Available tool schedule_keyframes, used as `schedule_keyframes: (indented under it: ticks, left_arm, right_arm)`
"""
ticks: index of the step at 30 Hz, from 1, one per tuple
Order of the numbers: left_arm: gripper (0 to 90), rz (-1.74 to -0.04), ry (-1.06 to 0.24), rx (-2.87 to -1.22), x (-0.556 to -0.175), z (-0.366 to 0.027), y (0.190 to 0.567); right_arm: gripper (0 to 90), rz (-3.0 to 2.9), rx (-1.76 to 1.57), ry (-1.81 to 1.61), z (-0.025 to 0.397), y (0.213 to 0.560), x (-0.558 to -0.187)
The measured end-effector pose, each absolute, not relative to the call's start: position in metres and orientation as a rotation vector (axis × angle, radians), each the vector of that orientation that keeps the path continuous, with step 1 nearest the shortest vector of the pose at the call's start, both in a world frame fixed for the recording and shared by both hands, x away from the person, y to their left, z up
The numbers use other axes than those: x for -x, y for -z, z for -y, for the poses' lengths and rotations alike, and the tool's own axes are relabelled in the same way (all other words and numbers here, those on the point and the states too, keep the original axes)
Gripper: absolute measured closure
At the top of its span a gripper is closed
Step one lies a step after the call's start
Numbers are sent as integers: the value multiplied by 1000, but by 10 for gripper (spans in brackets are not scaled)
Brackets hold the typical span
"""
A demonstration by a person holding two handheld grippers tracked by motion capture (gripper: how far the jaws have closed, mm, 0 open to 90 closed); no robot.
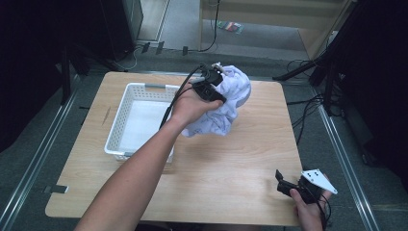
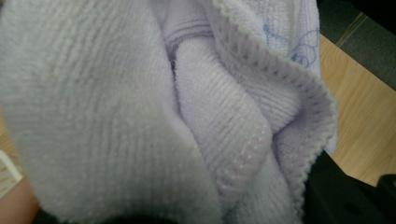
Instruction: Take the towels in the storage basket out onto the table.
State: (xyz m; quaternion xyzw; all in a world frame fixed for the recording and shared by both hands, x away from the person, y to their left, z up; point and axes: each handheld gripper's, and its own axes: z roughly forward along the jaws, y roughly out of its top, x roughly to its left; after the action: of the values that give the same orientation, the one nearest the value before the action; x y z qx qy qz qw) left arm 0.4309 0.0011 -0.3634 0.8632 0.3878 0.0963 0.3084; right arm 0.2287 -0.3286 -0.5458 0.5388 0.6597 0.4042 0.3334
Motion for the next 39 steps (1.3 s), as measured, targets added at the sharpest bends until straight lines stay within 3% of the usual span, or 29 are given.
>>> schedule_keyframes:
  ticks: [19,22,27,30,39]
  left_arm:
    - [578,-1131,-150,-2289,-433,9,450]
    - [476,-1160,-124,-2276,-434,8,460]
    - [116,-1186,-118,-2218,-431,7,458]
    - [1,-1182,-116,-2215,-430,4,450]
    - [0,-1181,-208,-2177,-423,-22,427]
  right_arm:
    - [0,-1721,-1408,-1055,328,546,-229]
    - [0,-1721,-1408,-1055,328,546,-228]
    - [0,-1721,-1407,-1058,329,546,-229]
    - [0,-1720,-1410,-1061,329,546,-228]
    - [0,-1721,-1412,-1058,329,546,-229]
